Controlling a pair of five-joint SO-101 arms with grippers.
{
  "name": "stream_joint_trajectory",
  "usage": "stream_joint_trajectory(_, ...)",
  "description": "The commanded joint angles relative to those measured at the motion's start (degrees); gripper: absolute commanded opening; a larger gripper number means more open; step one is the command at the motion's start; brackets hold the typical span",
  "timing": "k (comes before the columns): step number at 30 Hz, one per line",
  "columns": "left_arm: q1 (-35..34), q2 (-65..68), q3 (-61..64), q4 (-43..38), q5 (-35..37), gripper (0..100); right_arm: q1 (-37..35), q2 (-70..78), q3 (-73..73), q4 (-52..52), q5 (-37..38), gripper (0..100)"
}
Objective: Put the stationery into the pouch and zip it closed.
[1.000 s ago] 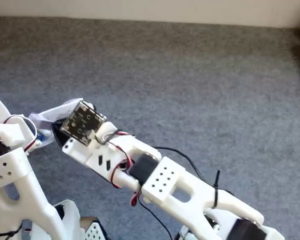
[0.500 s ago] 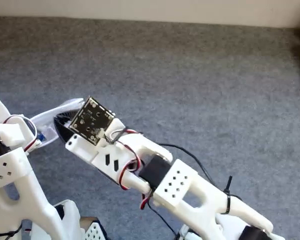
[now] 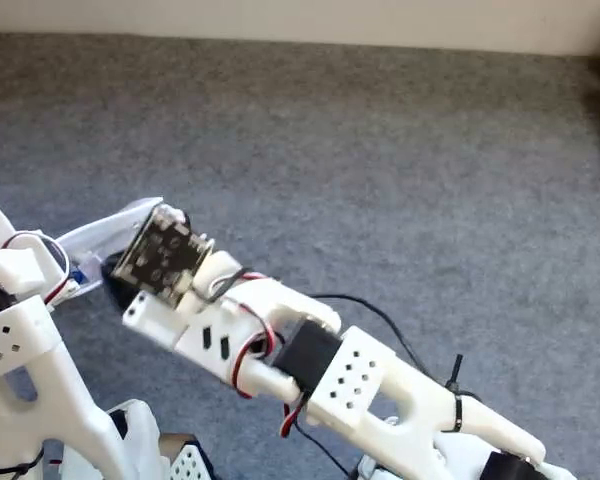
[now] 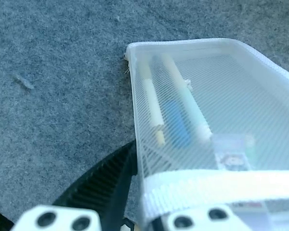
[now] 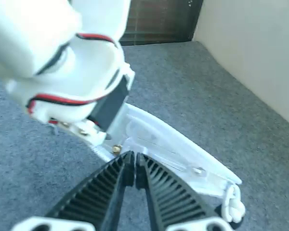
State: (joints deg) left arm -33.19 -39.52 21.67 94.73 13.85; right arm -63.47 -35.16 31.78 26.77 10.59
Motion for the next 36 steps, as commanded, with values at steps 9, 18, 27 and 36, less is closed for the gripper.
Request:
stream_joint_trajectory(9,-0.6,1.1,0.0,-0.8,0.7,1,-0.8,1.9,1.8,-11.5,0.3,0.5)
stream_joint_trajectory(18,-0.7,1.1,0.1,-0.8,0.7,1,7.4,12.5,-3.6,-5.4,0.7,0.5)
stream_joint_trajectory(27,-0.6,1.1,0.0,-0.8,0.7,1,7.9,12.4,-14.6,8.8,0.4,0.5)
stream_joint_trajectory(36,-0.8,1.1,-0.1,-0.8,0.7,1,9.0,8.1,-17.8,14.7,0.4,0.5)
